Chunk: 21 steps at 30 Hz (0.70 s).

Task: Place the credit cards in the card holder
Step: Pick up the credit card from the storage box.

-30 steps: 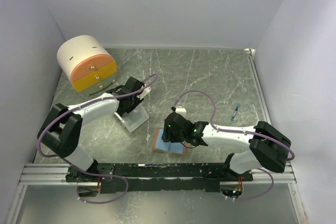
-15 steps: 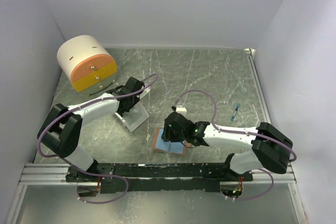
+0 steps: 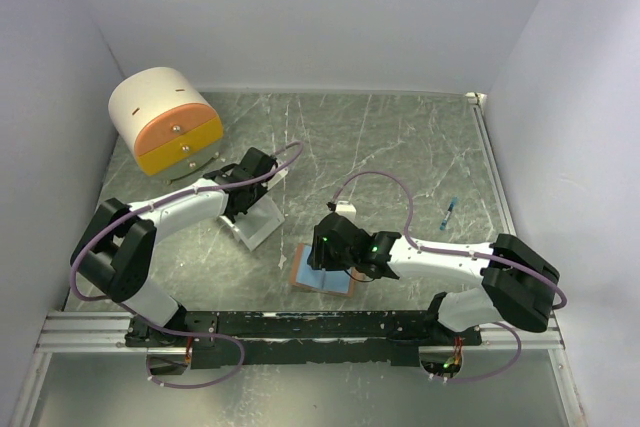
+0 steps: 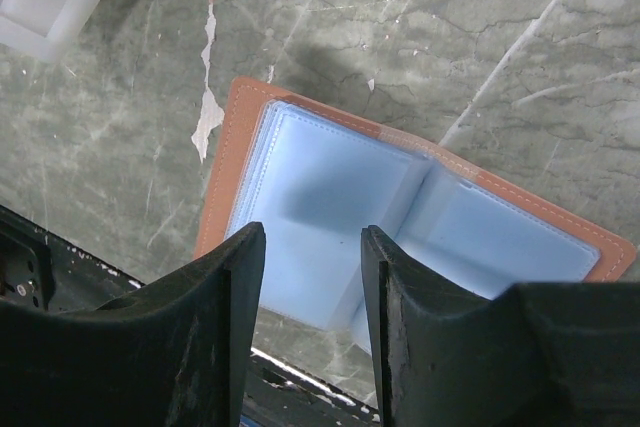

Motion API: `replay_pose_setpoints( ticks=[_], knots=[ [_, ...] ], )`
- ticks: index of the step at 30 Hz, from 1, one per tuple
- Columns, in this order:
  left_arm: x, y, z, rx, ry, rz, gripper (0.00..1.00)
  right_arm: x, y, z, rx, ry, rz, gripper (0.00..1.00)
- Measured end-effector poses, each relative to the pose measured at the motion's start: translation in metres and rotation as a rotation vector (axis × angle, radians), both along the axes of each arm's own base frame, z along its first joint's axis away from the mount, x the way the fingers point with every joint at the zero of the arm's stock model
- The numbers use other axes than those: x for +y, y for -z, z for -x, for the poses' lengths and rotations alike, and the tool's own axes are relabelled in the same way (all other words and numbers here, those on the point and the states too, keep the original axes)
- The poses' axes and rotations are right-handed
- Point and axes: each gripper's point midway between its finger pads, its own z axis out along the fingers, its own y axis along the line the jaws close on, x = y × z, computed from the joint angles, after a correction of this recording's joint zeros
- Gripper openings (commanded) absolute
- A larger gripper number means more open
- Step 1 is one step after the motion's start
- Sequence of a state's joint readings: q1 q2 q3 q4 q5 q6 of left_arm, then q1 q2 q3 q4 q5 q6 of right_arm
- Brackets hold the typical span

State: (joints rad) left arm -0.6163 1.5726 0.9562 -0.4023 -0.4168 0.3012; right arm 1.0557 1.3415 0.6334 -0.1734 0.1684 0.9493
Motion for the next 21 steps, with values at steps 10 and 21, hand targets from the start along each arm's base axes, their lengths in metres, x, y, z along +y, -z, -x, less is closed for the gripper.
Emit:
replay_pose_setpoints(
  ticks=[10,21],
  knots=[
    [0.000,0.000,0.002,0.009,0.001,-0.003,0.08,0.000,-0.003,0.000,-0.003,0.000,-0.005,0.44],
    [-0.008,-0.009,0.017,0.081,-0.014,0.069,0.07,-0.001,-0.005,0.001,-0.005,0.000,-0.008,0.43]
  ],
)
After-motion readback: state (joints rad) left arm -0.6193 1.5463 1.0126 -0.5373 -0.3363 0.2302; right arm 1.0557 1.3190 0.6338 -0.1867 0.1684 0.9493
